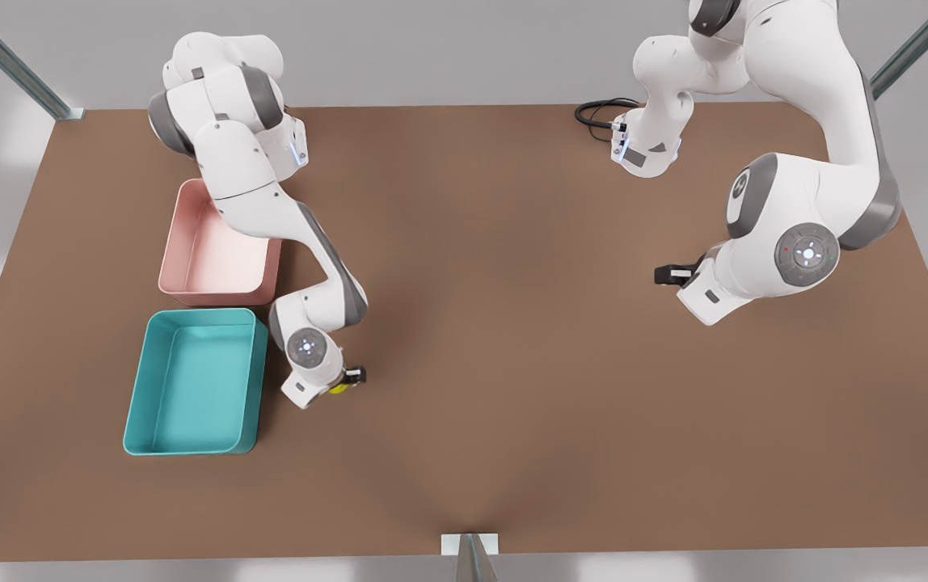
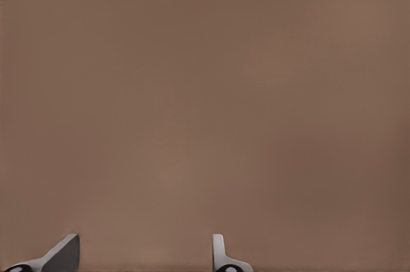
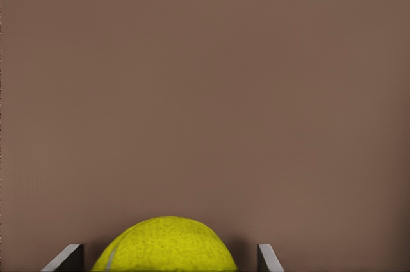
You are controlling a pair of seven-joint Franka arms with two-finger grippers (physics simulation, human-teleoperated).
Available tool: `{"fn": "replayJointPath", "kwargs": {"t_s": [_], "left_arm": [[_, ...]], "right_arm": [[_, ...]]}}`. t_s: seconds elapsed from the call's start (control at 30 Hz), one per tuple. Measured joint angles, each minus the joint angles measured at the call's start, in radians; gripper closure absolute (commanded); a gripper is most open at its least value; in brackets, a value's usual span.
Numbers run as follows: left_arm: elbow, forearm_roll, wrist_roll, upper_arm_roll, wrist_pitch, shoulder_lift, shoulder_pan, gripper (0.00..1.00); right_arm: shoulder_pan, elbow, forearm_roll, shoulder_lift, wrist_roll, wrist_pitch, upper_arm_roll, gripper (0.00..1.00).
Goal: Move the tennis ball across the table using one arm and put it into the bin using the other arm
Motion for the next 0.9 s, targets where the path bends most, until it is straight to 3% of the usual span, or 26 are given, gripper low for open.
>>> {"fn": "replayJointPath", "kwargs": {"t_s": [0.2, 0.33, 0.37, 0.67, 0.9], "left_arm": [[0.000, 0.000, -0.018, 0.000, 0.006, 0.002, 0.000, 0.00], [0.000, 0.000, -0.027, 0.000, 0.008, 0.005, 0.000, 0.00], [0.000, 0.000, -0.028, 0.000, 0.009, 0.006, 0.000, 0.00], [0.000, 0.000, -0.042, 0.000, 0.014, 0.012, -0.001, 0.00], [0.001, 0.001, -0.049, 0.000, 0.016, 0.015, -0.001, 0.00]], "right_arm": [[-0.003, -0.002, -0.001, 0.002, 0.011, 0.025, 0.000, 0.06], [-0.010, -0.002, 0.001, 0.001, 0.012, 0.032, 0.000, 0.36], [-0.010, -0.002, 0.004, 0.000, 0.010, 0.033, 0.000, 0.40], [-0.020, -0.002, 0.014, -0.043, -0.016, 0.027, 0.001, 0.41], [-0.145, 0.000, 0.023, -0.215, -0.104, -0.060, 0.001, 0.41]]}}
